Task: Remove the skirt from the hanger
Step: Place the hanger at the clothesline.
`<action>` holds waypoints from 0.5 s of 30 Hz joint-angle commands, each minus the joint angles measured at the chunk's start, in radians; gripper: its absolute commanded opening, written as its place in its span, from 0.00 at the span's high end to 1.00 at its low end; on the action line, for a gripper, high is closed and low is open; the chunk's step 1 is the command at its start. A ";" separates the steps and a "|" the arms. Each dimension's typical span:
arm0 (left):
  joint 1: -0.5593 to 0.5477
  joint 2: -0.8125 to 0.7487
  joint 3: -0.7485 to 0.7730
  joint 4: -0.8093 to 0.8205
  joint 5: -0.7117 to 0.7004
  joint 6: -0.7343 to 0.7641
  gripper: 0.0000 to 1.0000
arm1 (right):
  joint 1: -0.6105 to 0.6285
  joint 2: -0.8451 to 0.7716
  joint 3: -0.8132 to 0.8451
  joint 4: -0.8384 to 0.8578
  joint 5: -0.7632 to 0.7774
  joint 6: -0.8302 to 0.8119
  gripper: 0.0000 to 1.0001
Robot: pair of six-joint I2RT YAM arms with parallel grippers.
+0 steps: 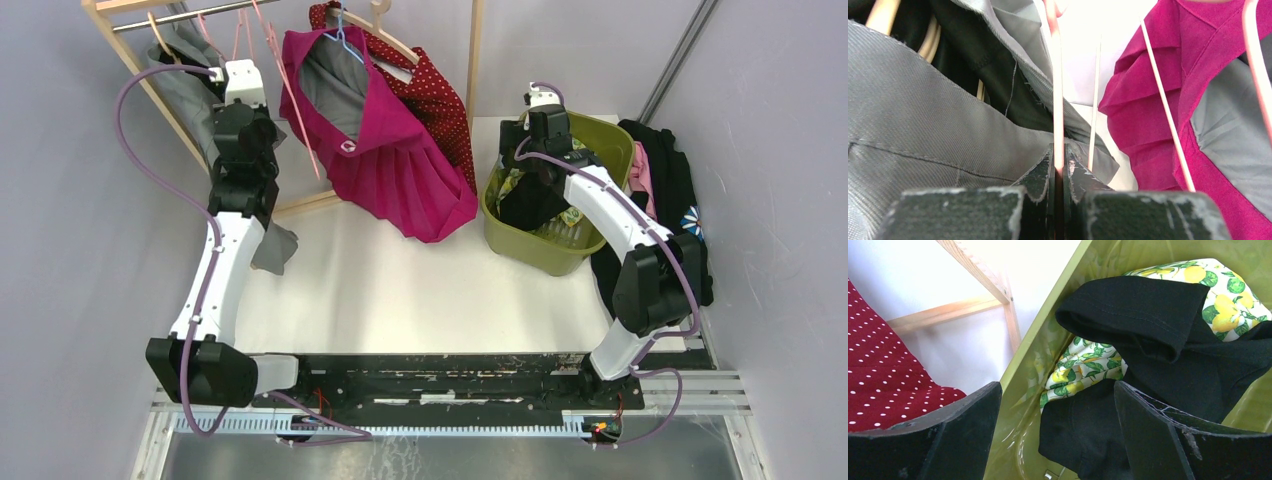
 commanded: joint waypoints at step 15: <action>0.005 0.063 0.141 0.107 0.042 0.020 0.97 | 0.003 -0.012 -0.003 0.062 0.003 -0.012 0.11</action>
